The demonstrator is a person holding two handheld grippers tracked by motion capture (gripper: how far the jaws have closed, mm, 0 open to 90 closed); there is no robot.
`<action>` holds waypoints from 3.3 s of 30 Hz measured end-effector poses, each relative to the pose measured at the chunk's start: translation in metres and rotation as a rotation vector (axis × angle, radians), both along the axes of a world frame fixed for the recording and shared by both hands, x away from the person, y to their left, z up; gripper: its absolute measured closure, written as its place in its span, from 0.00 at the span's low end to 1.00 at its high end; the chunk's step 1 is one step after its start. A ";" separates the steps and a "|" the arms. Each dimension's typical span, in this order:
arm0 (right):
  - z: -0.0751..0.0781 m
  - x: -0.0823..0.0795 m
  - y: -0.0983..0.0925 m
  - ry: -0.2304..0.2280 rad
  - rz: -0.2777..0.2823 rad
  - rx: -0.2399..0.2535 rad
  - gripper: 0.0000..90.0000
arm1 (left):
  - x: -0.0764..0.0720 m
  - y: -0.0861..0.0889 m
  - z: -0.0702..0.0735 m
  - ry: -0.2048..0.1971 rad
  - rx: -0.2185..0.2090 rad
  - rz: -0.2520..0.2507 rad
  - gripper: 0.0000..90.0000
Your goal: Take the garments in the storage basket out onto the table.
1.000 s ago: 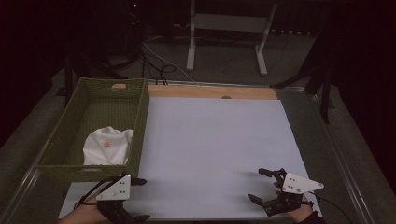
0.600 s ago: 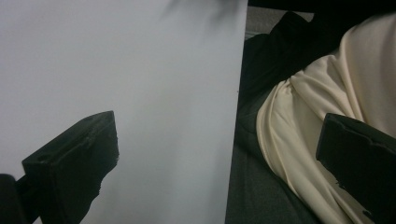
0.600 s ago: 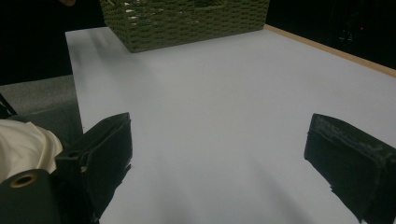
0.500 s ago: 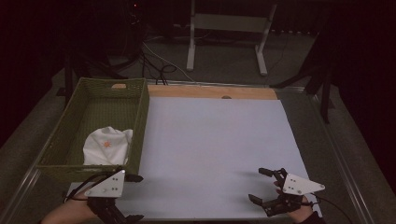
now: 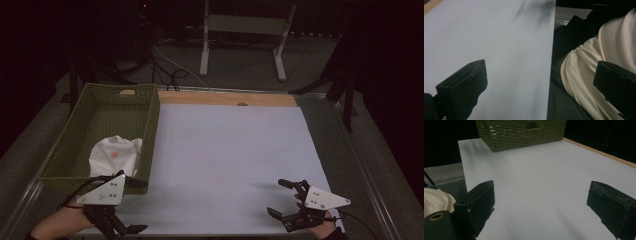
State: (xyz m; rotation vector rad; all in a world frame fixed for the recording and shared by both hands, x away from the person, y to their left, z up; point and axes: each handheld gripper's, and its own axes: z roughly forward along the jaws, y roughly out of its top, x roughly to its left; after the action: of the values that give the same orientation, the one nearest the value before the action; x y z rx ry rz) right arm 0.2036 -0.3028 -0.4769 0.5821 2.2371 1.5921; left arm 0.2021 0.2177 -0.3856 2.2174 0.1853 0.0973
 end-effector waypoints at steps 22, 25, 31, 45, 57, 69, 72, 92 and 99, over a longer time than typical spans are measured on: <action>0.000 0.000 0.002 -0.007 -0.006 -0.005 0.09 | 0.019 0.017 0.030 -0.050 0.024 0.064 0.00; 0.000 0.000 0.003 -0.008 -0.006 -0.005 0.09 | 0.023 0.019 0.034 -0.062 0.015 0.082 0.00; -0.001 0.000 0.002 -0.006 -0.011 -0.002 0.09 | 0.034 0.026 0.042 -0.077 0.014 0.121 0.00; -0.002 0.000 0.003 0.005 -0.011 -0.004 0.09 | 0.061 0.046 0.049 -0.065 0.028 0.227 0.00; -0.004 0.001 0.004 0.004 -0.014 -0.008 0.09 | 0.090 0.064 0.048 -0.061 0.002 0.341 0.00; -0.005 0.001 0.005 0.010 -0.012 -0.016 0.09 | 0.118 0.078 0.023 -0.022 0.045 0.425 0.00; -0.006 0.002 0.005 0.004 -0.011 -0.018 0.09 | 0.125 0.082 0.012 -0.001 0.078 0.446 0.00; -0.006 0.001 0.007 0.016 0.005 -0.019 0.09 | 0.163 0.104 -0.035 0.127 0.221 0.614 0.00; -0.006 0.001 0.007 0.020 0.003 -0.010 0.09 | 0.176 0.097 -0.052 0.236 0.299 0.601 0.00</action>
State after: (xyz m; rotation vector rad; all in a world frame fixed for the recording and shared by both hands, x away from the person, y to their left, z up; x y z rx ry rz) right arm 0.2050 -0.2959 -0.4827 0.5943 2.2597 1.5829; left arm 0.3776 0.3142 -0.4380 2.3931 1.0222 0.2012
